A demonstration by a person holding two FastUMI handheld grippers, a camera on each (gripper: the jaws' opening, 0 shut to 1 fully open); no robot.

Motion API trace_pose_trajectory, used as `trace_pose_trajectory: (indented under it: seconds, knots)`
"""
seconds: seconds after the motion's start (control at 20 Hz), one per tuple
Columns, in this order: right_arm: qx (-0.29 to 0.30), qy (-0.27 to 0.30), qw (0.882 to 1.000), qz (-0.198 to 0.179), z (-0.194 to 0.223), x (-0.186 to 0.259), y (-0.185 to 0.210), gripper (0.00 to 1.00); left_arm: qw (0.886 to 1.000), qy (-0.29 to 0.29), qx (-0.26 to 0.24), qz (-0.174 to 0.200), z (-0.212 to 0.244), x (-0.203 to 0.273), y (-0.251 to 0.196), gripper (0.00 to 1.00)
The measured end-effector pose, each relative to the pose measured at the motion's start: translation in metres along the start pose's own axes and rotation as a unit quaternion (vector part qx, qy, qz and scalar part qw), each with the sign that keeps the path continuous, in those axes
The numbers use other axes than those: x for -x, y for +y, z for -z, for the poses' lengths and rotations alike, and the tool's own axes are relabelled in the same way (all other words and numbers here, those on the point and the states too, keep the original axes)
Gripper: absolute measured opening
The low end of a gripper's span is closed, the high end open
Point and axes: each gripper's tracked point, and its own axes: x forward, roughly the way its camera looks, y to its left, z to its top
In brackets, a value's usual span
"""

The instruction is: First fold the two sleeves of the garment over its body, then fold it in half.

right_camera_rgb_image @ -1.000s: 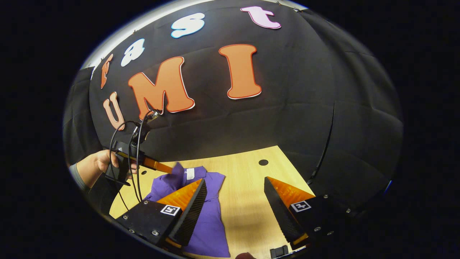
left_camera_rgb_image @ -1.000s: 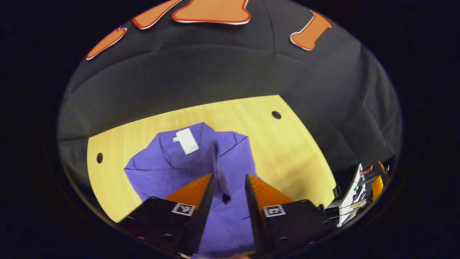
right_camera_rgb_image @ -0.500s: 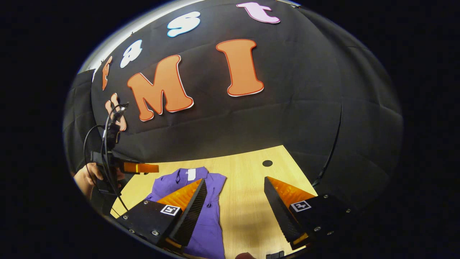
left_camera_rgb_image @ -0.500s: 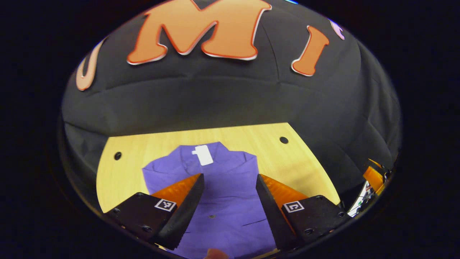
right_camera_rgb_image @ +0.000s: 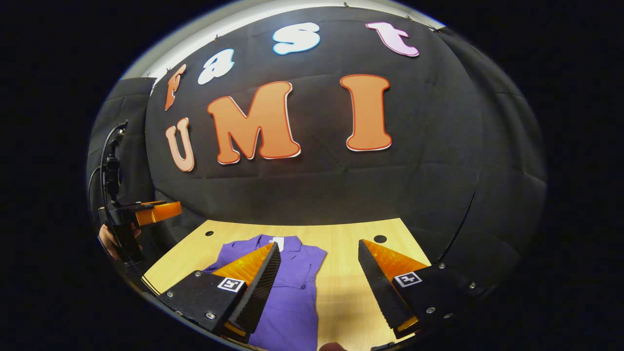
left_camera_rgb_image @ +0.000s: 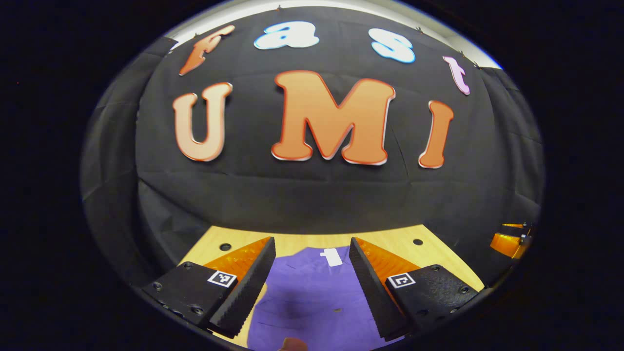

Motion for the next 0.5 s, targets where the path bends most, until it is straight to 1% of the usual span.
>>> trace_pose_trajectory:
  seconds: [0.1,0.2,0.25,0.3,0.4,0.5]
  knots:
    - [-0.004,0.01,1.0,-0.009,0.013,0.01,0.023,0.96,1.0,-0.02,-0.012,-0.011,0.002,0.032,0.015,0.96]
    - [-0.006,0.034,0.999,-0.006,0.036,0.021,0.036,0.96,0.999,-0.02,-0.03,-0.022,0.019,0.062,0.029,0.97]
    - [-0.009,0.051,0.999,-0.003,0.05,0.026,0.041,0.96,0.999,-0.006,-0.037,-0.028,0.037,0.075,0.037,0.96]
    - [-0.012,0.07,0.997,-0.004,0.066,0.031,0.047,0.96,0.999,0.01,-0.041,-0.026,0.057,0.084,0.043,0.97]
    - [-0.017,0.114,0.993,0.004,0.108,0.043,0.053,0.96,0.997,0.06,-0.039,-0.023,0.107,0.102,0.053,0.96]
    - [-0.018,0.158,0.987,0.013,0.153,0.056,0.056,0.95,0.992,0.116,-0.034,-0.023,0.157,0.122,0.064,0.97]
